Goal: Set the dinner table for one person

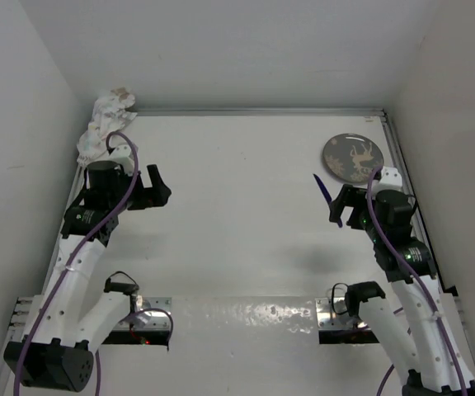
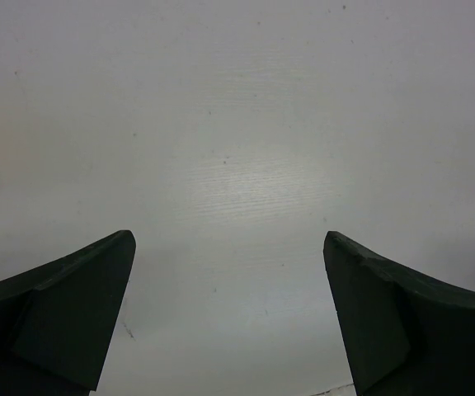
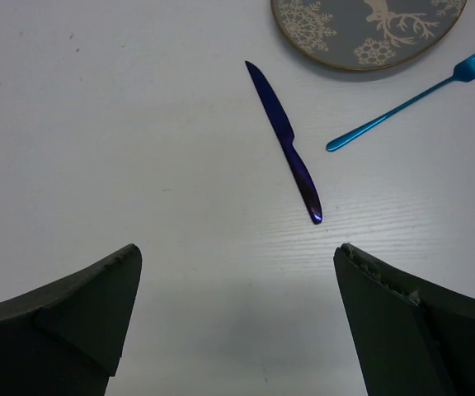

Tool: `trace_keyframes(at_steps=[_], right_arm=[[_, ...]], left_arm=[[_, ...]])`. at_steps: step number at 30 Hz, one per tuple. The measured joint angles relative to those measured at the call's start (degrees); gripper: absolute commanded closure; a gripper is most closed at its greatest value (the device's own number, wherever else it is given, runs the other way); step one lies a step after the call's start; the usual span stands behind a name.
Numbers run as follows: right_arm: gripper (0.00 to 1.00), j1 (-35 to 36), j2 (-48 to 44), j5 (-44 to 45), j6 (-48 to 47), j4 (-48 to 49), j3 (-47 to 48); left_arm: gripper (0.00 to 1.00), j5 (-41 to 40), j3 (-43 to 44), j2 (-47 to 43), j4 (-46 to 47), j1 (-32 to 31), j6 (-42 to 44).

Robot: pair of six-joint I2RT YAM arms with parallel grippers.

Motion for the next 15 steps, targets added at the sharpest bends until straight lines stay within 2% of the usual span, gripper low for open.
trace_keyframes(at_steps=[8,12,15], right_arm=[[0.01,1.6,0.8,-0.8,0.8,0.5,-0.2],[0.01,2.4,3.9,-3.7,2.1,1.1,-0.4],[0.01,3.0,8.7,-5.2,2.7,0.5,-0.2]], left_arm=[[0.03,-2.9,0.0,5.4,2.8,0.0,-3.5],[0.03,-5.1,1.0,13.3,4.8,0.0,-6.8],[0.01,-7.5,5.2,20.8,5.3,0.0,-9.0]])
